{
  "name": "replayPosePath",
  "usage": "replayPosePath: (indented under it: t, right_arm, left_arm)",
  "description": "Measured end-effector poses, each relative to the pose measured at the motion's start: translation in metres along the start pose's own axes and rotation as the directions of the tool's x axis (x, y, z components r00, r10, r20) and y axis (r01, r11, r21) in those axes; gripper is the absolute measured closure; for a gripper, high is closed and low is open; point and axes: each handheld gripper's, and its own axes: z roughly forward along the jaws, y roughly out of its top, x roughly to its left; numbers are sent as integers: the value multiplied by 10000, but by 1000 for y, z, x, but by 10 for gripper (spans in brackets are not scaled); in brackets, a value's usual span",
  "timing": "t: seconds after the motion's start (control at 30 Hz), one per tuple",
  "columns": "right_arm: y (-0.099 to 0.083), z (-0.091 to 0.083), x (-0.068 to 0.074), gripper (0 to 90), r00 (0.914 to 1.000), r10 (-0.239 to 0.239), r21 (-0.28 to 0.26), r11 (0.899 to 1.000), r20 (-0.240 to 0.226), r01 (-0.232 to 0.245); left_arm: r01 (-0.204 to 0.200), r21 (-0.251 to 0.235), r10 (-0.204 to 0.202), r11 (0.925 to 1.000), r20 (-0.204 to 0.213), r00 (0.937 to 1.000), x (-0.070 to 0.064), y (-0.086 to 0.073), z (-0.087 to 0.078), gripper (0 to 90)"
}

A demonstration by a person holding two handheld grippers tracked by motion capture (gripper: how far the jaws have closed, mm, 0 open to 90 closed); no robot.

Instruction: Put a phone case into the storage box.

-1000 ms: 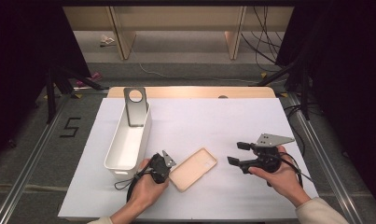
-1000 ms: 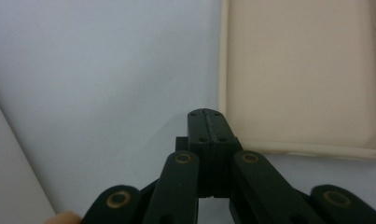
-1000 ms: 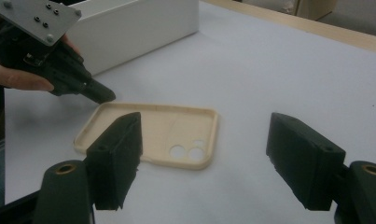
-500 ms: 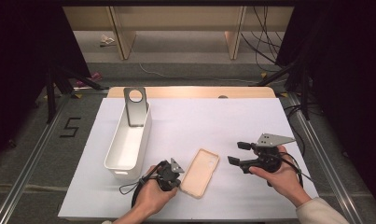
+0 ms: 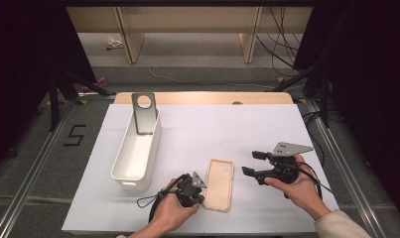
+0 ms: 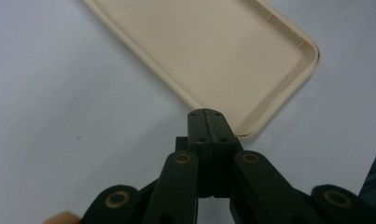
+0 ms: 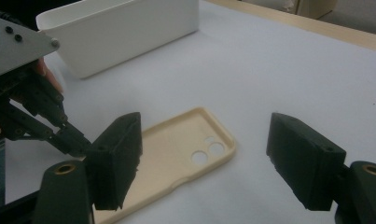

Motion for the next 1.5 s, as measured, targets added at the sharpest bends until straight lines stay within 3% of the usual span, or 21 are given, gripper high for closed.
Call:
replayPosePath:
  t: [0.17,0.43,0.57,0.63,0.77,0.9,1.0,1.07,1.33,1.5]
  right_arm:
    - [0,-1,0,275,10000,10,0,10000,4,-10]
    - [0,-1,0,273,10000,-7,28,10000,-16,7]
    - [0,-1,0,269,10000,-53,64,10000,-1,53]
    - [0,-1,1,265,9998,-179,115,9998,69,179]
    - [0,-1,3,258,9987,-510,389,9980,94,506]
    - [2,1,7,251,9955,-942,848,9919,-33,942]
    - [2,3,11,240,9926,-1210,1077,9867,-102,1214]
    - [2,5,12,234,9916,-1281,1169,9847,-166,1292]
    - [1,6,11,216,9917,-1269,1206,9843,-217,1286]
    - [0,6,12,215,9912,-1304,1217,9837,-236,1323]
  left_arm:
    - [14,-73,-13,10000,229,9997,-4,4,3,892]
    - [-164,-19,164,9999,90,9998,-5,4,3,863]
    - [-464,-180,461,9988,-177,9988,-4,4,-4,786]
    - [-603,-462,595,9971,-202,9980,-2,2,-8,698]
    - [-1028,-1361,994,9854,-318,9945,6,-2,-24,473]
    - [-749,-2226,721,9720,-209,9972,10,-6,-40,204]
    - [-686,-2713,684,9601,-103,9976,14,-10,-49,111]
    - [-720,-2837,703,9562,-162,9974,15,-13,-52,4]
    - [-1222,-3423,964,9316,-914,9911,27,-26,-68,0]
    - [-1250,-3515,862,9278,-1241,9885,38,-34,-74,0]
